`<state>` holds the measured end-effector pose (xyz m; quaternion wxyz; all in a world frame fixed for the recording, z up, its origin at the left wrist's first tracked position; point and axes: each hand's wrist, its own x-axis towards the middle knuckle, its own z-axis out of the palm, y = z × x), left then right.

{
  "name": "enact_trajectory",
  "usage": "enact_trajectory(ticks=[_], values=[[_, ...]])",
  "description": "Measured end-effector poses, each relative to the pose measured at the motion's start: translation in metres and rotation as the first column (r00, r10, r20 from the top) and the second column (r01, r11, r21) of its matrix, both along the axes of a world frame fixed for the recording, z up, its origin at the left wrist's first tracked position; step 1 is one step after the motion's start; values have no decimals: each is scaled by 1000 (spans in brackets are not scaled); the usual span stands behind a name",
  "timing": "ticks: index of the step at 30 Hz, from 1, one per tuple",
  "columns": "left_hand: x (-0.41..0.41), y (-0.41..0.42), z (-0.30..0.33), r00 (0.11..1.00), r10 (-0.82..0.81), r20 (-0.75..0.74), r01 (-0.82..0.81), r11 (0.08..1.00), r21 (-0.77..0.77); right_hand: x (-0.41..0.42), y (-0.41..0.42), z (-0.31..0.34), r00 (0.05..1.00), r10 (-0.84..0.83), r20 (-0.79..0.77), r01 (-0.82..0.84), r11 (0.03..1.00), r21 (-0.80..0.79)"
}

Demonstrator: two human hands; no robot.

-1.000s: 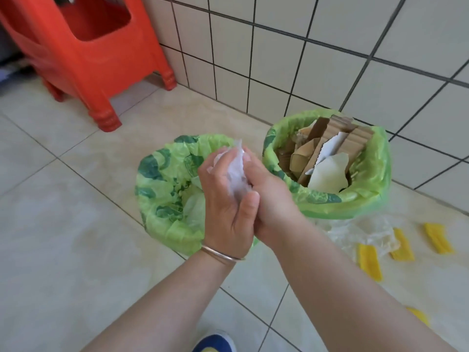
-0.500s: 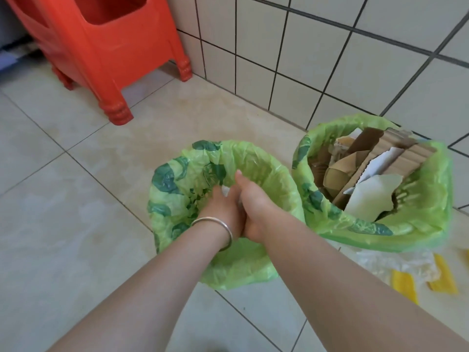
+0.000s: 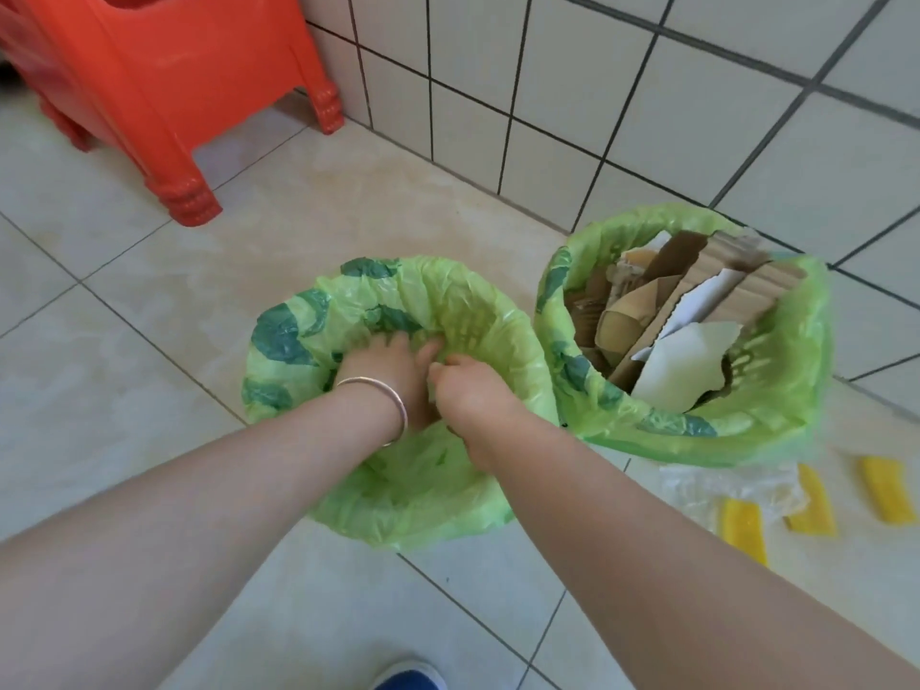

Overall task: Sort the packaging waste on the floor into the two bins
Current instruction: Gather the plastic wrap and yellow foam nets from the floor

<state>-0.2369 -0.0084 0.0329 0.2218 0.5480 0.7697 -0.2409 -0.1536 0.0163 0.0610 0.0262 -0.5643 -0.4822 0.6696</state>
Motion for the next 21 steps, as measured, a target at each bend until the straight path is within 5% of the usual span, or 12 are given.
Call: enact_trajectory(ticks=[4,11,15,21], values=[[12,-1,45,976,-152,-159,185,957,222,41,-6,20,993,-24,-118,48,978,203],[131,-4,109,938,-347,11,296,816,496,161,-11,55,960,-192,-201,258,886,386],[218,-16,93,871,-465,158,352,815,461,248,-42,41,928,-363,-80,368,870,327],[318,-54,28,702,-630,332,594,775,215,338,-120,-35,891,-444,98,430,893,135]])
